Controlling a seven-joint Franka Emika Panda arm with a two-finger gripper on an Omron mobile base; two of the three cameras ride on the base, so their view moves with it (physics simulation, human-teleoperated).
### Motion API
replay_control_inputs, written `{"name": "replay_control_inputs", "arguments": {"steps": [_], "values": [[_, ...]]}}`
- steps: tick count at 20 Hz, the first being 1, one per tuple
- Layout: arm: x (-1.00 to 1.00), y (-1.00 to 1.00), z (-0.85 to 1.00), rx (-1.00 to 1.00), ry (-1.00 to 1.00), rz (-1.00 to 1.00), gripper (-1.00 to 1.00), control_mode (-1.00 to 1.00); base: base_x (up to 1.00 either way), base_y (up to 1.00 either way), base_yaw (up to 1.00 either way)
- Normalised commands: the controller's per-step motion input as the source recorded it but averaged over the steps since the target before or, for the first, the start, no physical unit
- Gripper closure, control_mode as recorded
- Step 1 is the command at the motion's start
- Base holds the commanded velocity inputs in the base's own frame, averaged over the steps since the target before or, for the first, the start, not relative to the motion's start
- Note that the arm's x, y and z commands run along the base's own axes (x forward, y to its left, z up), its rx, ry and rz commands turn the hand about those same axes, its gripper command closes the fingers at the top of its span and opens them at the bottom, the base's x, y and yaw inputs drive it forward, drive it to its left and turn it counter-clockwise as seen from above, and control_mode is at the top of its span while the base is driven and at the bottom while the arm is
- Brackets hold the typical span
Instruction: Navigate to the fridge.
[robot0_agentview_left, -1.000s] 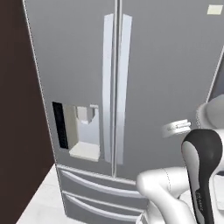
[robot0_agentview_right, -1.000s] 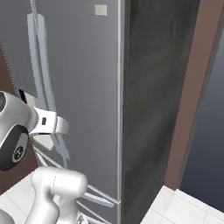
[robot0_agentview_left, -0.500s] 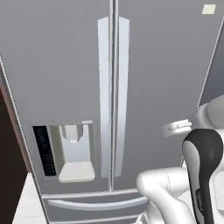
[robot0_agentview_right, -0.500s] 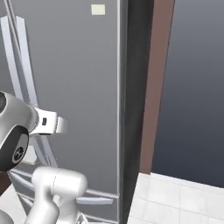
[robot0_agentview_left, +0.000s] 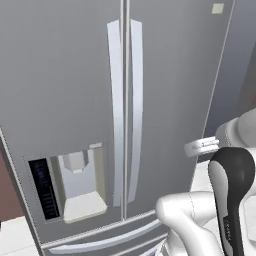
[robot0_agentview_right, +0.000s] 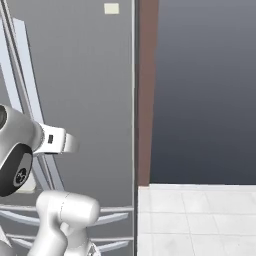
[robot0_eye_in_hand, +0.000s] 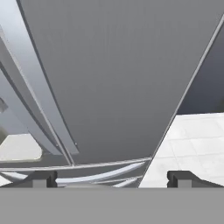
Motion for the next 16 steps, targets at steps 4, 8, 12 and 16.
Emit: {"name": "replay_control_inputs", "arguments": {"steps": [4, 8, 12, 16], "values": [[0.00, 0.00, 0.00, 0.00, 0.00, 0.00, -1.00, 1.00, 0.79, 0.49, -0.50], [0.00, 0.00, 0.00, 0.00, 0.00, 0.00, -1.00, 1.00, 0.75, 0.58, -0.48], [0.00, 0.00, 0.00, 0.00, 0.00, 0.00, -1.00, 1.00, 0.75, 0.87, -0.32], [0.00, 0.00, 0.00, 0.00, 0.00, 0.00, -1.00, 1.00, 0.53, 0.90, -0.09]]}}
